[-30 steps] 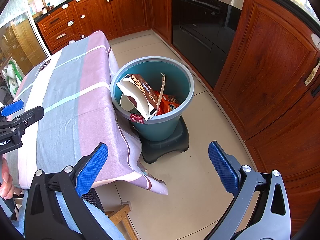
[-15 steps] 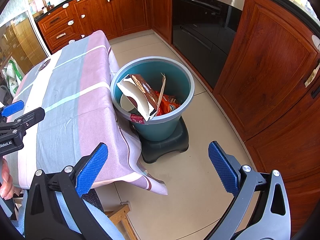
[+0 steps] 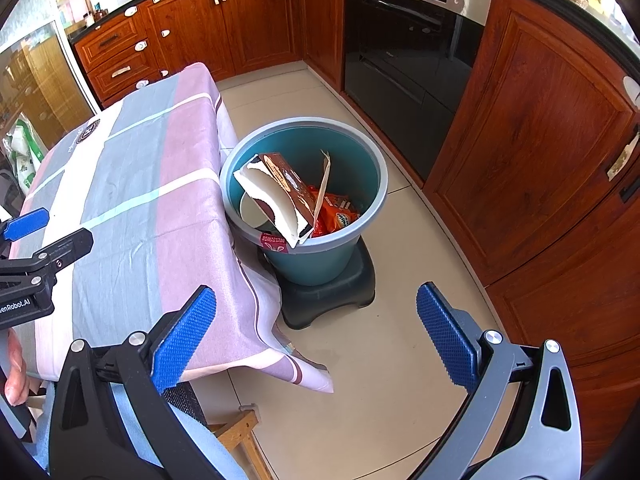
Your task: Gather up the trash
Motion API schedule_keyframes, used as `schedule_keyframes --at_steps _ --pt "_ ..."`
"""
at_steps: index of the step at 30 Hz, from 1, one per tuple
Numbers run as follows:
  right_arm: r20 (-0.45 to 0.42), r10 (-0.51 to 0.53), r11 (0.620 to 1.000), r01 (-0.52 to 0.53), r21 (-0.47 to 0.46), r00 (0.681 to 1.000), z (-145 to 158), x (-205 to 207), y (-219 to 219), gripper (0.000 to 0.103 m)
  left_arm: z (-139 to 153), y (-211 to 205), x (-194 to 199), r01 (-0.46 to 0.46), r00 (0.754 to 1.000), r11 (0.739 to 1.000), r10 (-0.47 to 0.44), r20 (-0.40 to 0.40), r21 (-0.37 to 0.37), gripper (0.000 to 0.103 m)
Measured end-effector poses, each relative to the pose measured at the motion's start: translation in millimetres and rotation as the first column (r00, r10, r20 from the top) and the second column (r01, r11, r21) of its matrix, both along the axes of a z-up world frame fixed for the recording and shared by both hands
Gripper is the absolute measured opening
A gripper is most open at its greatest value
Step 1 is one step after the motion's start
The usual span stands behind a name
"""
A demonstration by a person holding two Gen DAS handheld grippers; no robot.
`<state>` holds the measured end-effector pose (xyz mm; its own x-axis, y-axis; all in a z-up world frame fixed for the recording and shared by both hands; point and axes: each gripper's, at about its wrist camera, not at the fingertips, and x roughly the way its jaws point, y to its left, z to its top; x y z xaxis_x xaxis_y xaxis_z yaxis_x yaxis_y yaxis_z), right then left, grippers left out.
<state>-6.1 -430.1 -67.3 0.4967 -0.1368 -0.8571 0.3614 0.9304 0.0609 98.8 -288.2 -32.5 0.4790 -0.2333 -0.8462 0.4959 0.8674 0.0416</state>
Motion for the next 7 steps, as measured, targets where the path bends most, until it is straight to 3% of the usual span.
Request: schedule_keyframes --at_steps 7 --pt "0.0 -0.008 1.0 0.008 -0.011 1.0 3.1 1.3 -2.1 0.096 -2.7 -2.0 -0.5 0.004 1.0 1.0 -0.004 -0.013 0.023 0.099"
